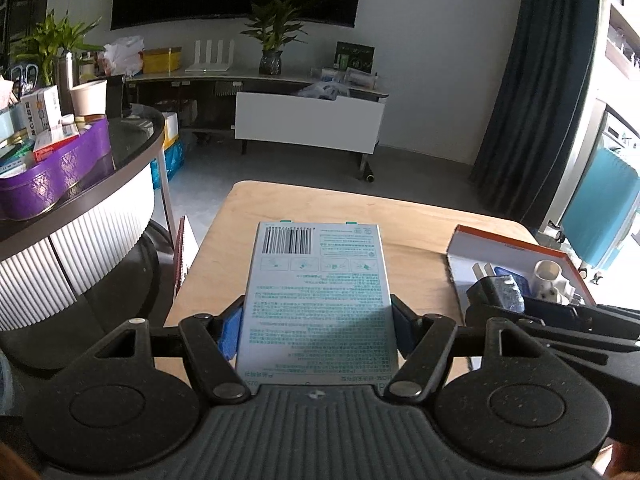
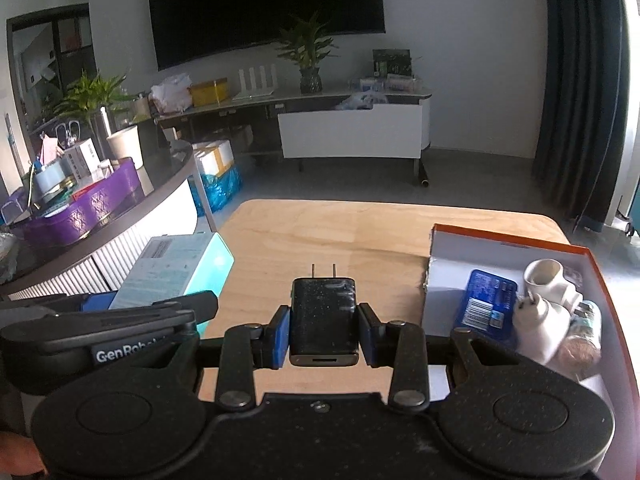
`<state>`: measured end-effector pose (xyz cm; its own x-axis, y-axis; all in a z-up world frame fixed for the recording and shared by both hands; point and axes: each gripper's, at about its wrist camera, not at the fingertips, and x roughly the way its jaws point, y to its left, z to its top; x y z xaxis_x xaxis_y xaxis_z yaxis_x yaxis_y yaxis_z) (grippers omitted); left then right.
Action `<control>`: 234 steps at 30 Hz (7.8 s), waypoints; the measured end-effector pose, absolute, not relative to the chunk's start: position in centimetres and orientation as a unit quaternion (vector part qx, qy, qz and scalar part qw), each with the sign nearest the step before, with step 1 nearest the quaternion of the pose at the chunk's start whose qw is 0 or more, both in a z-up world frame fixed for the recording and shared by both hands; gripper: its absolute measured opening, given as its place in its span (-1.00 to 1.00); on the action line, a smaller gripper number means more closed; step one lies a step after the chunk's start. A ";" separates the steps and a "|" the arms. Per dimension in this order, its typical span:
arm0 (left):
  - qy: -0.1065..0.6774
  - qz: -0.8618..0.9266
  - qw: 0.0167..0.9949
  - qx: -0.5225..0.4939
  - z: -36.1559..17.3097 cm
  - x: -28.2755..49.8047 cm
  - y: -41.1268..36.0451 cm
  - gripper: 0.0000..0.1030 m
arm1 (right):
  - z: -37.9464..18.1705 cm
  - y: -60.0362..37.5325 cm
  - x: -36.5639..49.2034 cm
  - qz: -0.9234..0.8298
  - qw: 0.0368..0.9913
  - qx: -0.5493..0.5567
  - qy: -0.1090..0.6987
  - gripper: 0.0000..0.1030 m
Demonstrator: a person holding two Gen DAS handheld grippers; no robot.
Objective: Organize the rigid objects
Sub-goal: 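Carry the teal box and black charger over the white box, then lower and release the teal box and black charger into the white box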
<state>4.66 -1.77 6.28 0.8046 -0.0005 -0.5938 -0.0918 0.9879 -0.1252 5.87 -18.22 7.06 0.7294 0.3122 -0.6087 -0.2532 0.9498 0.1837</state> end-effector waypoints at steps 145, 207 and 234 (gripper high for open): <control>0.331 -0.150 0.931 -0.013 6.9 7.9 -15.1 0.38 | 8.7 -36.8 3.6 -0.017 0.945 0.129 0.301 -0.16; 0.363 -0.155 0.919 -0.022 5.8 12.7 -15.6 0.38 | 7.3 -37.2 8.2 -0.002 0.938 0.117 0.327 -0.16; 0.388 -0.127 0.912 -0.037 4.3 15.3 -13.7 0.39 | 5.1 -38.4 11.7 -0.017 0.940 0.132 0.314 -0.05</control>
